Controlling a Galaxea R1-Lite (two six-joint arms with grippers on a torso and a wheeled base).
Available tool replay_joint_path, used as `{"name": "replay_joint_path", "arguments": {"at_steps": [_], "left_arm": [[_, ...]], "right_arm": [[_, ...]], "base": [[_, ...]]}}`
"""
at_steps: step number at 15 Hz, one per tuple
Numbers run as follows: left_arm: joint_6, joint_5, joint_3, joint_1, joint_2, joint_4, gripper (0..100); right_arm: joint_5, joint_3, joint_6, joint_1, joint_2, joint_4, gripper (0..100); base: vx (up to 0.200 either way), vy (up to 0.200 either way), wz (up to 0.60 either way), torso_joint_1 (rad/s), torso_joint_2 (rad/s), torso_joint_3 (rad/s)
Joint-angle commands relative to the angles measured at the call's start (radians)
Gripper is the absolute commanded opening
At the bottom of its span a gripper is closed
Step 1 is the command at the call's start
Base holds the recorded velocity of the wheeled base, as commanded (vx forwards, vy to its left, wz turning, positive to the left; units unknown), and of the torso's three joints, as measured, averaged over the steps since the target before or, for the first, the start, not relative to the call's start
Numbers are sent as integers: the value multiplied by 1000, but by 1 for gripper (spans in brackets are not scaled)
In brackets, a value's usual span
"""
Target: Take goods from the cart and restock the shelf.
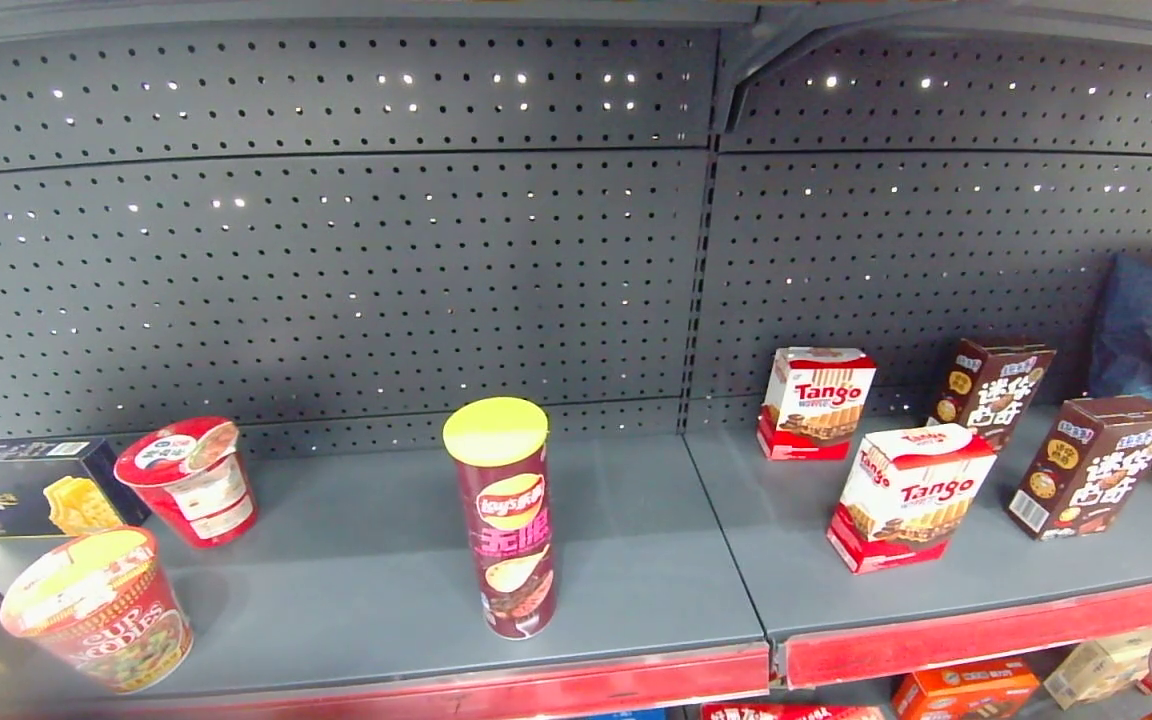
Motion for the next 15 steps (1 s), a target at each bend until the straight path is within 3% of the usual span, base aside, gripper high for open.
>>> {"name": "replay_joint_path", "arguments": {"at_steps": [1, 6, 9, 12, 15], "left_arm": [[-1, 1, 0, 0, -11, 0, 100], [-1, 1, 0, 0, -11, -1, 100], [-1, 1, 0, 0, -11, -1, 100], [-1, 1, 0, 0, -11, -1, 100], [-1, 1, 0, 0, -11, -1, 100]], "right_arm": [[2, -3, -2, 1, 3, -1, 0], [39, -5, 0, 46, 7, -1, 0], [44, -8, 0, 55, 11, -1, 0], [47, -11, -3, 78, 22, -1, 0], [44, -37, -3, 144, 25, -2, 0]], "base": [[0, 0, 0, 0, 0, 0], [0, 0, 480, 1, 1, 2], [0, 0, 0, 0, 0, 0], [0, 0, 600, 4, 1, -4], [0, 0, 0, 0, 0, 0]]}}
